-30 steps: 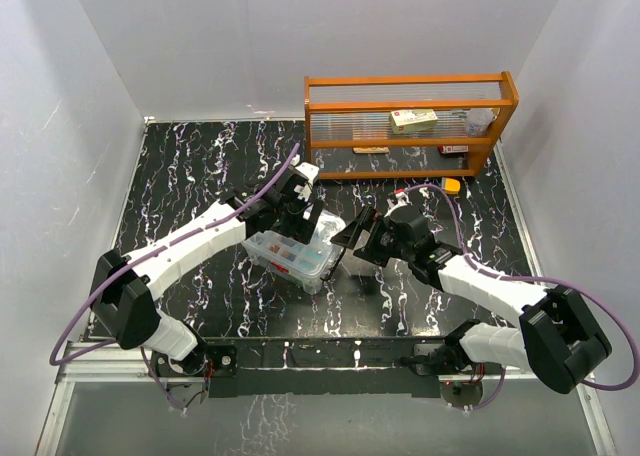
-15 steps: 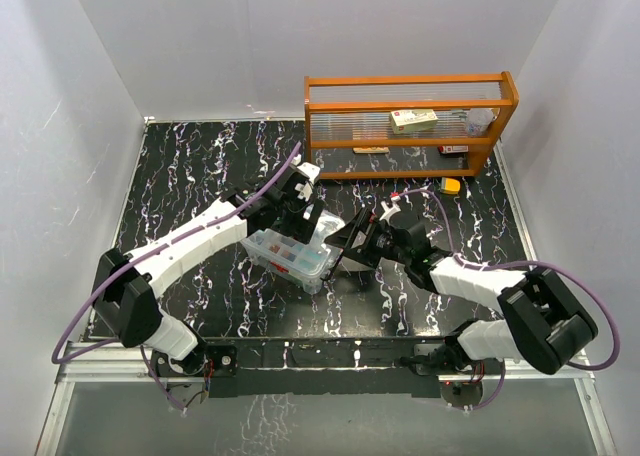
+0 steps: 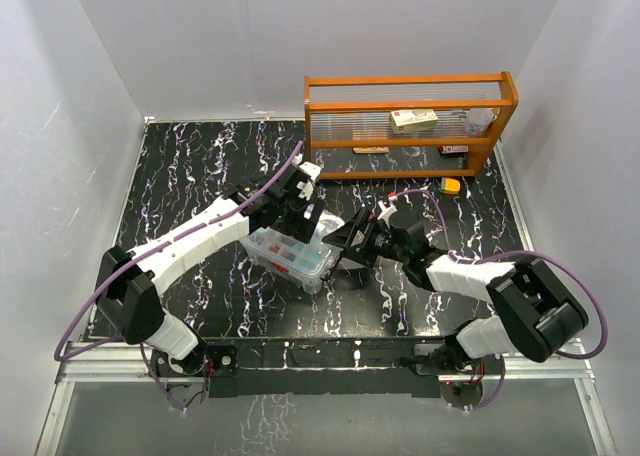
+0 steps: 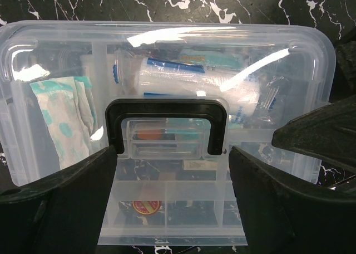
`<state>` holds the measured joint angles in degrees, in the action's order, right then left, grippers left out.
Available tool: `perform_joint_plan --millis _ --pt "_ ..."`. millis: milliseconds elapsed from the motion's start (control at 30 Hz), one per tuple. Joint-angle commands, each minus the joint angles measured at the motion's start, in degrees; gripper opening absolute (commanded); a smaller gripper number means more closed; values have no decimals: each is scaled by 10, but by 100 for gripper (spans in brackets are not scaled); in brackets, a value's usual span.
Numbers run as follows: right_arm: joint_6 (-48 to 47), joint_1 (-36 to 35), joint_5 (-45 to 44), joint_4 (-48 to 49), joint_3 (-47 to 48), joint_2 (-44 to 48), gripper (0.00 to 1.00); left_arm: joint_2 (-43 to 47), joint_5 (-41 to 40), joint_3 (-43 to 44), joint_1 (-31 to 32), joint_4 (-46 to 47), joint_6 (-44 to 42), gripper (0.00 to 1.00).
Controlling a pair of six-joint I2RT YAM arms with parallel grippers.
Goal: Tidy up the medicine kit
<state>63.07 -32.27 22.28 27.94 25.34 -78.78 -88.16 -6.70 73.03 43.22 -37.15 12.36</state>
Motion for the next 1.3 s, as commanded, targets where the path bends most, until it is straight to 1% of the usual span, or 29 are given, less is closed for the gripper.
perform_joint_plan --millis 0,67,133,267,467,633,767,833,900,1100,1267 --pt "-9 -10 -12 -58 8 38 85 -120 83 -72 -5 -69 6 80" --pt "-7 -10 -31 -97 8 57 76 -120 82 -72 -5 -69 5 80" --pt "-7 -10 -46 -132 10 76 70 -120 81 -72 -5 -69 4 80" --pt "-7 -10 -68 -182 16 107 61 -120 80 -73 -6 -69 4 80" --pt "-8 -10 -62 -205 28 131 57 -117 79 -77 -7 -66 4 80" --pt "-5 -10 -38 -162 29 135 56 -115 80 -79 -7 -64 3 80" --pt "3 -10 -25 -160 42 135 56 -112 80 -82 -7 -64 3 80" --pt "9 -10 -22 -165 48 133 53 -111 80 -84 -7 -63 3 80" --pt "11 -10 -27 -197 60 131 50 -111 82 -84 -8 -62 3 80" --pt "5 -10 -68 -309 96 119 48 -113 79 -77 -8 -58 6 80" --pt "6 -10 -77 -336 106 110 45 -117 76 -69 -9 -54 11 83"
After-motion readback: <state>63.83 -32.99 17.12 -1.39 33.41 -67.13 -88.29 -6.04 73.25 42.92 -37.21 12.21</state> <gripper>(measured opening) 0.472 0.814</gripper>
